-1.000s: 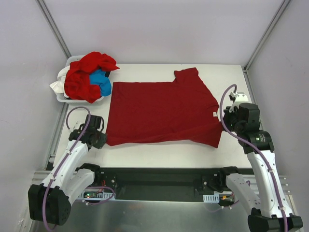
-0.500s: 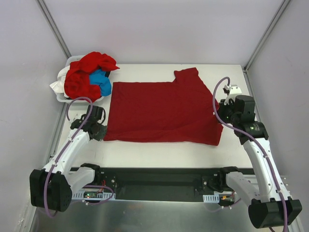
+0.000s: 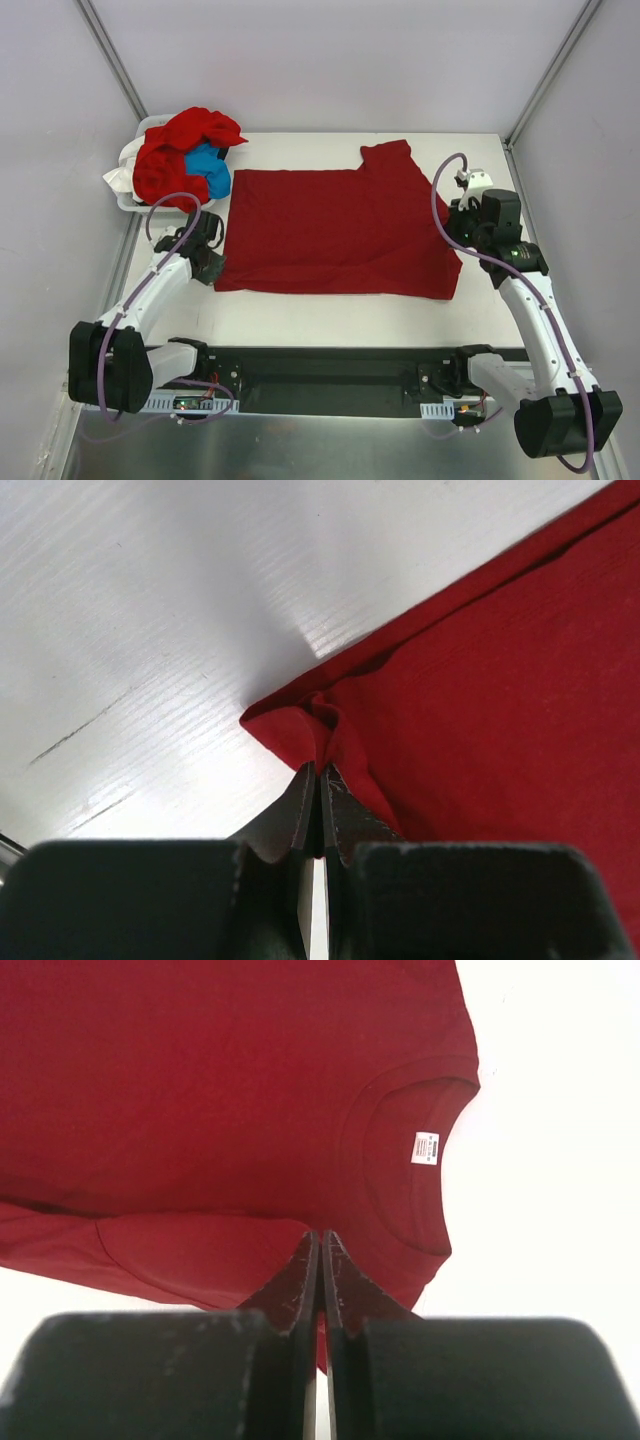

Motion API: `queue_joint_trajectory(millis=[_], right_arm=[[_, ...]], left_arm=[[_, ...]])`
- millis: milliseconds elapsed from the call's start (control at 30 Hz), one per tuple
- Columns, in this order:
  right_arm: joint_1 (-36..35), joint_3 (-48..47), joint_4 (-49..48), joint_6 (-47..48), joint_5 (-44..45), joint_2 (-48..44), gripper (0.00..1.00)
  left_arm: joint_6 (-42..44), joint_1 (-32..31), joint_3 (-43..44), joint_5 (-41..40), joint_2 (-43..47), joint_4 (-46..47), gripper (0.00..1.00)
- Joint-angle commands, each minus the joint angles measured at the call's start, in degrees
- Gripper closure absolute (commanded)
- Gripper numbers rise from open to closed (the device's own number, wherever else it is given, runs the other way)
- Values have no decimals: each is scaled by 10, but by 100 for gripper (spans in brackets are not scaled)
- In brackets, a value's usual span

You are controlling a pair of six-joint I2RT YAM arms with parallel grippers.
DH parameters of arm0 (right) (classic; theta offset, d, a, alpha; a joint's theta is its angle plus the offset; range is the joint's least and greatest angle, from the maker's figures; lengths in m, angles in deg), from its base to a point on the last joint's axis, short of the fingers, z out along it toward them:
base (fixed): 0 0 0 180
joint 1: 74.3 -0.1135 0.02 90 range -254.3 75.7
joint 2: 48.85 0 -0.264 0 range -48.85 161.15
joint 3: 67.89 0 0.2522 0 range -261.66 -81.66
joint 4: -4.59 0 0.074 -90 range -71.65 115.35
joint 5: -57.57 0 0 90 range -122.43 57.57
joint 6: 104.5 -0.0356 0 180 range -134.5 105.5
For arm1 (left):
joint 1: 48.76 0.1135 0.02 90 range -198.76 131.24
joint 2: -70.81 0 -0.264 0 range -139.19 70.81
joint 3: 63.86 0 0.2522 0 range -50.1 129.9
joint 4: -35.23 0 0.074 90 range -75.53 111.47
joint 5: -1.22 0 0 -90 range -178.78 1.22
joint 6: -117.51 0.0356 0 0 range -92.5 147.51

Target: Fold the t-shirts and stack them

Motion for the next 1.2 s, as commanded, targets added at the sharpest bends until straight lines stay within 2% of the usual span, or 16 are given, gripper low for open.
queue_joint_trajectory(millis=[0,567,867,1167], right_arm=[[4,-8,-33,23,5,2,99],[24,3,-85,17,-18,16,99],[25,-2,-124,5,-52,53,99],[27,-1,-112,22,-24,56,99]], left_arm=[[6,-4,24,-18,-18,8,100],[6,-4,63,-17,-79,26,100],[11,-4,75,-21,-93,31,100],[13,-4,85,-22,-109,31,100]])
